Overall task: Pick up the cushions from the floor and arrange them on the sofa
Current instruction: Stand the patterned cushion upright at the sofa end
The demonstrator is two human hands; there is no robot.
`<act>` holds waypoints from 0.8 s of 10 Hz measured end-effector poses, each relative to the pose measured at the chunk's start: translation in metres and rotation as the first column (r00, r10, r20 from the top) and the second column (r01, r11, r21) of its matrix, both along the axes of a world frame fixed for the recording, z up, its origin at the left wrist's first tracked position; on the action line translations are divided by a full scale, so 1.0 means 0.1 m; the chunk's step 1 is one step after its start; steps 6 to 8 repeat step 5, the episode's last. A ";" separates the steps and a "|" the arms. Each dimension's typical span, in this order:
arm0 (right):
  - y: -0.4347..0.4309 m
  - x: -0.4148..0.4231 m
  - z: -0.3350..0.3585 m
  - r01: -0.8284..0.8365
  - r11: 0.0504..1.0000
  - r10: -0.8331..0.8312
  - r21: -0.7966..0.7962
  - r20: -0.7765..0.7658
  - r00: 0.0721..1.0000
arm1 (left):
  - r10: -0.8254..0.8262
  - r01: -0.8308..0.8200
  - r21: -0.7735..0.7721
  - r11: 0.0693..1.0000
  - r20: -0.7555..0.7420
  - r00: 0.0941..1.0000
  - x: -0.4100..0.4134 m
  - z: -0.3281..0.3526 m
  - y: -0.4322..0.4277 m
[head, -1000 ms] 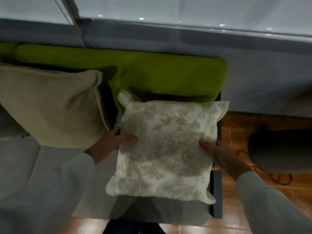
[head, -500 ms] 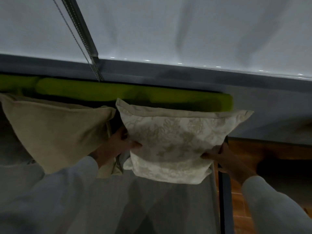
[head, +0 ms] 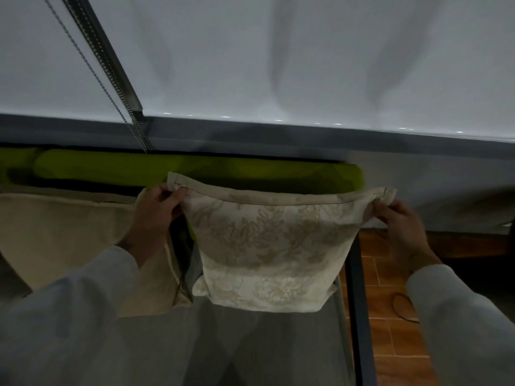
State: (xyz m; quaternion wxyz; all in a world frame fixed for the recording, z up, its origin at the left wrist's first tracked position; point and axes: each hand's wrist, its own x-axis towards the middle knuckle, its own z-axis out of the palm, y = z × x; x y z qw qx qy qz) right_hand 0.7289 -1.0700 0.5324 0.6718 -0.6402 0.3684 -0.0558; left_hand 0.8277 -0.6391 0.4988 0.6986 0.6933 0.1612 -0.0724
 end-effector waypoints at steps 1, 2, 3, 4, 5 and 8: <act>-0.04 -0.01 -0.02 0.015 1.000 -0.015 -0.028 -0.008 1.000 | 0.079 -0.078 -0.051 0.996 0.017 0.997 0.04 0.04 0.03; 0.02 -0.02 -0.17 -0.025 0.995 0.017 -0.101 -0.074 0.997 | 0.100 -0.100 0.045 0.994 -0.001 0.995 0.11 0.02 0.01; 0.06 0.00 -0.25 -0.058 0.981 0.034 -0.187 -0.128 0.991 | 0.044 -0.039 0.213 0.976 -0.019 0.999 0.18 0.11 0.04; 0.00 -0.02 -0.14 -0.129 0.934 0.085 -0.334 -0.142 0.986 | -0.095 0.078 0.449 0.890 0.017 0.995 0.17 0.25 0.11; -0.03 -0.04 0.11 -0.196 0.879 0.160 -0.436 -0.118 0.980 | -0.188 0.100 0.570 0.816 0.097 0.977 0.11 0.47 0.13; -0.03 -0.04 0.11 -0.196 0.879 0.160 -0.436 -0.118 0.980 | -0.188 0.100 0.570 0.816 0.097 0.977 0.11 0.47 0.13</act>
